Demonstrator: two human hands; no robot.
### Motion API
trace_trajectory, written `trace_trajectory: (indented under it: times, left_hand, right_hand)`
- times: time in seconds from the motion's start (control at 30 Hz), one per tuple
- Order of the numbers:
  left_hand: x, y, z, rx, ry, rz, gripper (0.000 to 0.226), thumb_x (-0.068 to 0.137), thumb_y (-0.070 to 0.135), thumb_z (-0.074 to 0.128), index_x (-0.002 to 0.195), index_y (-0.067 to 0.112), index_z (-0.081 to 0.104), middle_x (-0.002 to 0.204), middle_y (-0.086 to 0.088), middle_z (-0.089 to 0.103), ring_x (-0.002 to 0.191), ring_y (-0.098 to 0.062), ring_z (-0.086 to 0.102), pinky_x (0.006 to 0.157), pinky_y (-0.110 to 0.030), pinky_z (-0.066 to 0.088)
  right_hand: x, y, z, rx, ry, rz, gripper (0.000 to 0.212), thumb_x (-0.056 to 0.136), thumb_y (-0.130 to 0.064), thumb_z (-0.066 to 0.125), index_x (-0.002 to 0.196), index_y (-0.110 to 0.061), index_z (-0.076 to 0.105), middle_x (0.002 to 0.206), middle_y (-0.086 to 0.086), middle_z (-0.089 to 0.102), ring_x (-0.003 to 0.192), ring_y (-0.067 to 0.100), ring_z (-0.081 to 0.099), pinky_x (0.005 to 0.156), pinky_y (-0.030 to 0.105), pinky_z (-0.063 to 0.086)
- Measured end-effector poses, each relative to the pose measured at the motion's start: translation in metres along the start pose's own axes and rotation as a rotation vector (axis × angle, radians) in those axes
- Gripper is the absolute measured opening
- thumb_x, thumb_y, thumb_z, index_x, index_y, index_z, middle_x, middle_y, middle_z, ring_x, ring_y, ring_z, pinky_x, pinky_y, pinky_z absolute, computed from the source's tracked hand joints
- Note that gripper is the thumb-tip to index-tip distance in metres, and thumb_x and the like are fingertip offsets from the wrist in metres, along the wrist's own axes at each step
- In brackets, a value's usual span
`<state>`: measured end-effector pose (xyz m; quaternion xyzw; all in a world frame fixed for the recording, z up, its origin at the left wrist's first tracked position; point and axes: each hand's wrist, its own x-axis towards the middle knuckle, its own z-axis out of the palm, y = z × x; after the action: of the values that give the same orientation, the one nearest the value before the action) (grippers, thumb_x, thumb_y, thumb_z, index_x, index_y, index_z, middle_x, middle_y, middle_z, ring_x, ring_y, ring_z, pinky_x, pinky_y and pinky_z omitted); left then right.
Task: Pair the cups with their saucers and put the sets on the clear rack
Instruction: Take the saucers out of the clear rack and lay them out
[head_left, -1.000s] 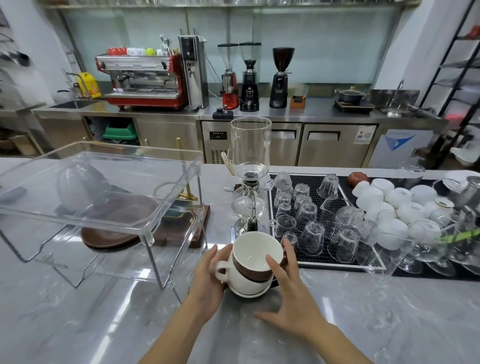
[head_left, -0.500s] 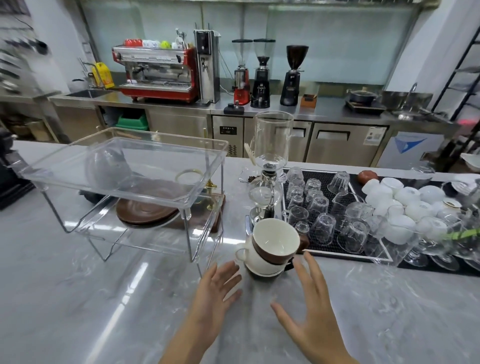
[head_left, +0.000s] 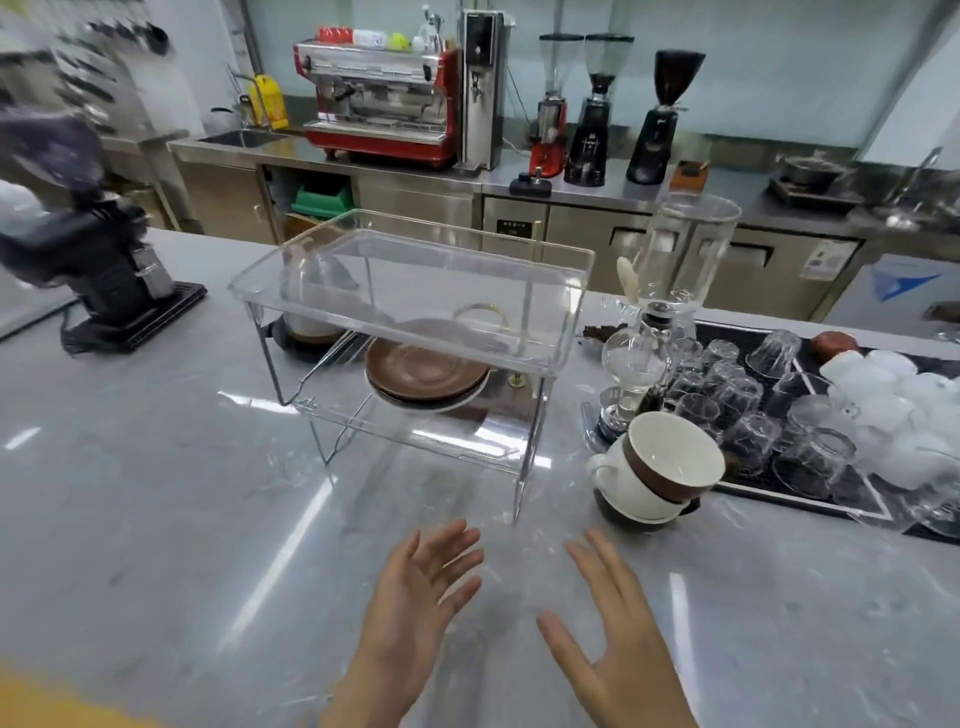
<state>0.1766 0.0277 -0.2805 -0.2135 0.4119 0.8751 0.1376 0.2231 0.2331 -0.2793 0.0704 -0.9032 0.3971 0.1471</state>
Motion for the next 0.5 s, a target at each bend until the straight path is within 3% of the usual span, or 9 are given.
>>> trace_trajectory:
  times: [0.2, 0.37, 0.5]
  left_hand:
    - [-0.004, 0.041, -0.047, 0.022, 0.018, 0.091, 0.050, 0.102, 0.037, 0.037, 0.121, 0.004, 0.068, 0.122, -0.016, 0.073, 0.116, -0.033, 0.065, 0.093, -0.045, 0.049]
    - [-0.001, 0.073, -0.058, 0.022, -0.016, 0.172, 0.051, 0.104, 0.038, 0.035, 0.124, 0.004, 0.067, 0.123, -0.016, 0.072, 0.119, -0.032, 0.065, 0.100, -0.047, 0.047]
    - [0.002, 0.090, -0.056, 0.001, -0.044, 0.209, 0.051, 0.104, 0.038, 0.035, 0.124, 0.005, 0.068, 0.124, -0.016, 0.072, 0.119, -0.032, 0.064, 0.101, -0.046, 0.047]
  right_hand:
    - [0.005, -0.041, 0.042, -0.046, -0.097, -0.035, 0.065, 0.081, -0.057, 0.056, 0.140, -0.036, 0.040, 0.155, -0.016, 0.031, 0.144, 0.011, 0.035, 0.115, 0.035, 0.036]
    - [0.022, -0.066, 0.057, -0.049, -0.102, -0.078, 0.063, 0.083, -0.054, 0.057, 0.141, -0.038, 0.038, 0.156, -0.016, 0.032, 0.145, 0.010, 0.034, 0.115, 0.038, 0.037]
    - [0.037, -0.080, 0.061, -0.059, -0.076, -0.106, 0.062, 0.084, -0.052, 0.057, 0.142, -0.041, 0.036, 0.156, -0.019, 0.031, 0.146, 0.002, 0.029, 0.115, 0.031, 0.034]
